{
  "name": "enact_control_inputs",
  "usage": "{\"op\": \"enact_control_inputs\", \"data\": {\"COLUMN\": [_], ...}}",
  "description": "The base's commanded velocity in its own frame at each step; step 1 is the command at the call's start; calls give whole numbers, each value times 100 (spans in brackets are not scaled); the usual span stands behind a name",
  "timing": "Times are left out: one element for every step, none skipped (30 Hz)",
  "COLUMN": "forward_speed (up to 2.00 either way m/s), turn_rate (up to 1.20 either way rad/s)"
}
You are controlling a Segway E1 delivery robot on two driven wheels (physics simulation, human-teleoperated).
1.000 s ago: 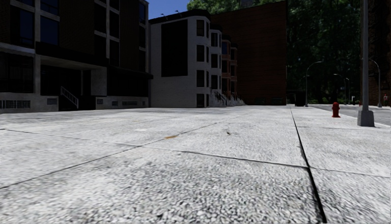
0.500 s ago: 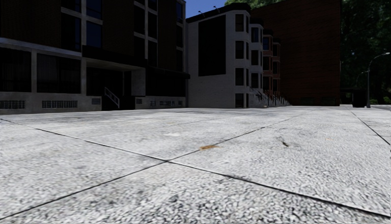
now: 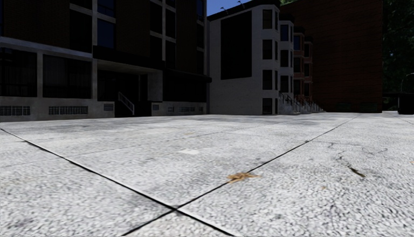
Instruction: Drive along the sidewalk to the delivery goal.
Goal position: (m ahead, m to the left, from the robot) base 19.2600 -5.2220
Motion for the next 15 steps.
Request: {"op": "enact_control_inputs", "data": {"forward_speed": [200,200,200,200,200,200,200,200,200,200,200,200,200,200,200], "turn_rate": [0,0,0,0,0,0,0,0,0,0,0,0,0,0,0]}}
